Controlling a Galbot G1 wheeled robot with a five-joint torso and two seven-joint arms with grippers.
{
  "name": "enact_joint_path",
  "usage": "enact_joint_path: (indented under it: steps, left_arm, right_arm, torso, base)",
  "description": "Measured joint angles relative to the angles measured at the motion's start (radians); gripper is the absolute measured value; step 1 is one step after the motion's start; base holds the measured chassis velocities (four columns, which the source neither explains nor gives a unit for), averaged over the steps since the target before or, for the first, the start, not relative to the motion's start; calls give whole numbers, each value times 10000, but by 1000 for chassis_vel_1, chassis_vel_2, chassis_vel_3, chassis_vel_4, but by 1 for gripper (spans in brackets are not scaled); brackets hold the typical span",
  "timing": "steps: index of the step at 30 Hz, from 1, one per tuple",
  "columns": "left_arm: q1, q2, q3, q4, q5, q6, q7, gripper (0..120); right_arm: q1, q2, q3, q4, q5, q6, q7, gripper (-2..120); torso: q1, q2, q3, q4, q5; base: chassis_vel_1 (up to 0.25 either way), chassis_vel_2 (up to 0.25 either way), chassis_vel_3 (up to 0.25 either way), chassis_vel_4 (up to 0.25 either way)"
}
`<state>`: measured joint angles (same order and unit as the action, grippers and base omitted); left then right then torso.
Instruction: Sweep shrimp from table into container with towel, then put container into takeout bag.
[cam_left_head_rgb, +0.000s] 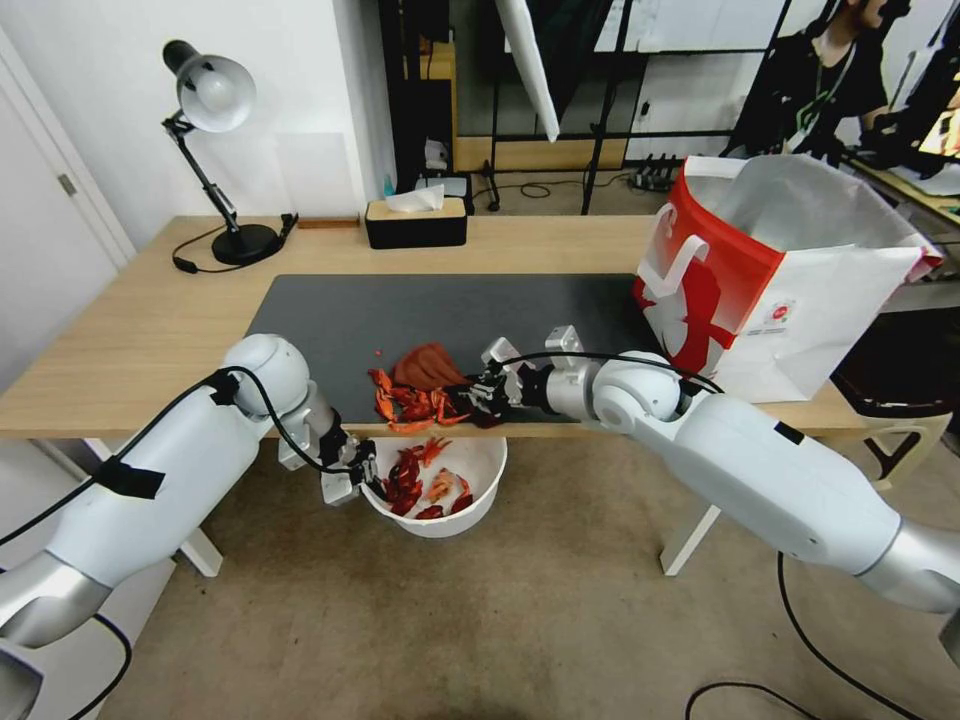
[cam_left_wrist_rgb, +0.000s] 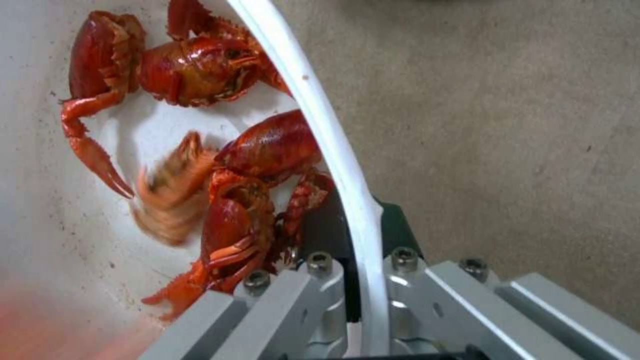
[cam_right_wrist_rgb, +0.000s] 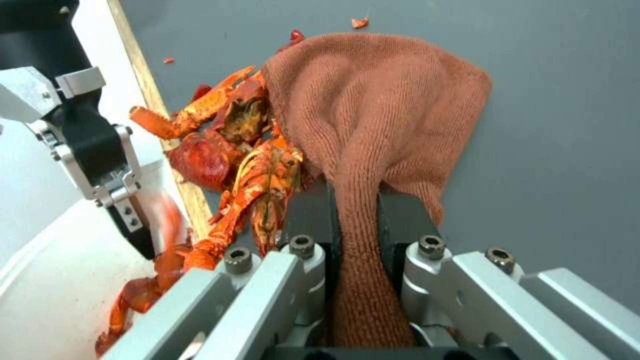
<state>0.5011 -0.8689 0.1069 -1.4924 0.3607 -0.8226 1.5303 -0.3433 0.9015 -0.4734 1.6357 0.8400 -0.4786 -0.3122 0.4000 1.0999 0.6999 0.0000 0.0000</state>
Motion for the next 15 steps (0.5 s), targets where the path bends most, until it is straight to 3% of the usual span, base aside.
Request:
enact_joint_path:
  steps: [15]
  left_arm:
    - [56, -34, -73, 27, 15, 0, 0, 0]
  right_arm:
    - [-482, -563, 197, 773, 143, -1, 49, 8]
  torso:
    - [0, 0, 0, -1, 0]
  base:
    - [0, 0, 0, 0]
